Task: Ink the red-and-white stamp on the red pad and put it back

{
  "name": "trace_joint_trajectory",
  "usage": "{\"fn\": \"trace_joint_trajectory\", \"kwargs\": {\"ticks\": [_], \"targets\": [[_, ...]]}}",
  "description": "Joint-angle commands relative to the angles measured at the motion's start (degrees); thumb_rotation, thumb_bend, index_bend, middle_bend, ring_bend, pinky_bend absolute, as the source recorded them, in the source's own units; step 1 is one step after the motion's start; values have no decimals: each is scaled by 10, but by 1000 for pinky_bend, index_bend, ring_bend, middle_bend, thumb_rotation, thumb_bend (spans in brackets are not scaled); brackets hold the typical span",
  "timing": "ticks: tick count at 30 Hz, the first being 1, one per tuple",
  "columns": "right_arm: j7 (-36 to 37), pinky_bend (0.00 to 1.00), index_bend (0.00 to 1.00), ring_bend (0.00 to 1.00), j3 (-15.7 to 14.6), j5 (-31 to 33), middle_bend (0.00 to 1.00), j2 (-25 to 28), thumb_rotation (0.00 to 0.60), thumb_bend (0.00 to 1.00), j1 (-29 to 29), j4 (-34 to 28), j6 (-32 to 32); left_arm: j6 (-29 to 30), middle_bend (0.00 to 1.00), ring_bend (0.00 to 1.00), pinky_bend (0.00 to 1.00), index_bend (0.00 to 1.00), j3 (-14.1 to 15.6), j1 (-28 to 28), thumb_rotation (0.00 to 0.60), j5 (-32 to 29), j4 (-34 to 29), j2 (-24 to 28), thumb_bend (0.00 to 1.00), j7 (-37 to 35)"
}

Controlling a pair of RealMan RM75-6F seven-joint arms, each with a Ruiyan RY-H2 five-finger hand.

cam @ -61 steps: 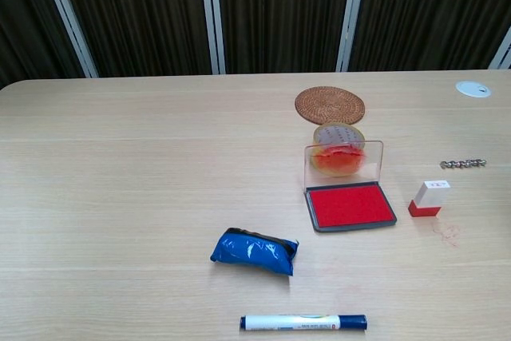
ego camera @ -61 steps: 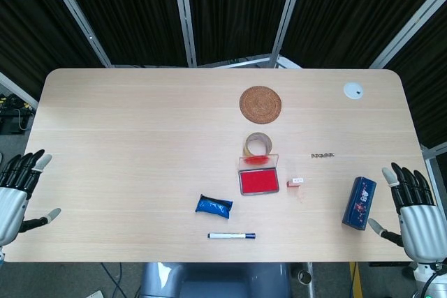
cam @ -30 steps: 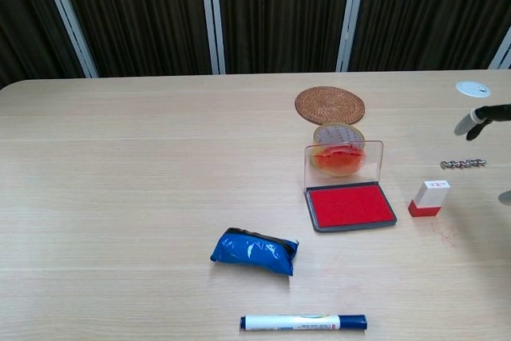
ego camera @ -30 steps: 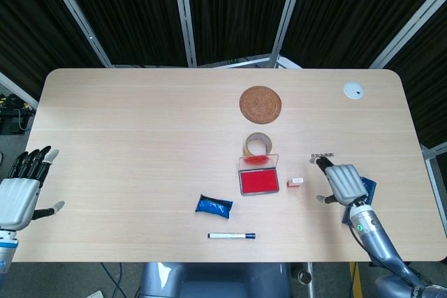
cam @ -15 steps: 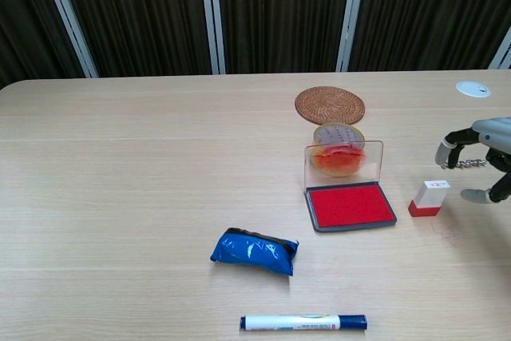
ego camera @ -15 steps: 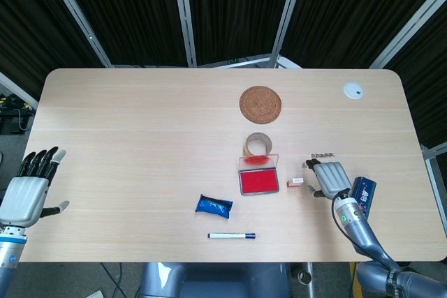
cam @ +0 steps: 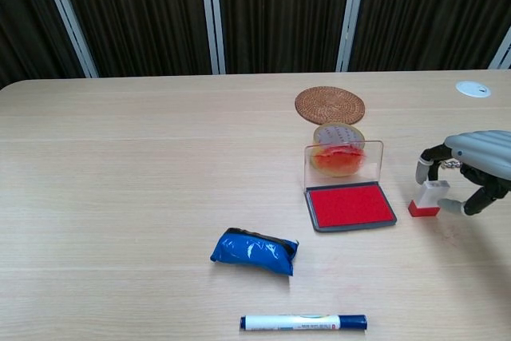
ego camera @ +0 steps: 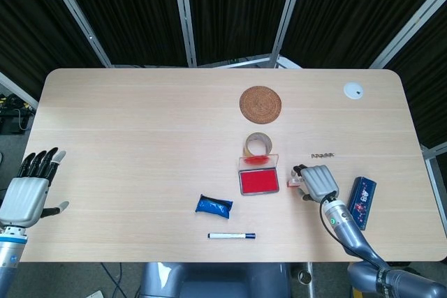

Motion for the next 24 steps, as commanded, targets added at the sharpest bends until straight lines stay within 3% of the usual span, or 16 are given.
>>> {"fn": "trace_joint_trajectory", "kwargs": {"ticks": [1, 8, 16, 24], "targets": [[-2, 1000, 375, 884, -1, 1, 399, -3, 600, 308, 2, 2, 2, 0, 0, 0, 0, 0, 0, 0, 600, 0, 0, 0, 2, -1], [-5, 1000, 422, 884, -3, 3, 444, -11, 600, 342, 4, 8, 8, -1, 0, 0, 0, 0, 0, -1, 600, -5, 0, 1, 2, -2], [-5, 1000, 553, 884, -2, 4, 565, -16, 600, 416, 7, 10, 15, 0, 0, 0, 0, 0, 0, -2, 600, -5, 0, 1, 3, 0], [7, 1000, 572, 884, 3, -15, 580, -1, 600, 430, 11, -15, 35, -1, 0, 0, 0, 0, 1, -3, 600, -6, -1, 1, 3, -1]]}}
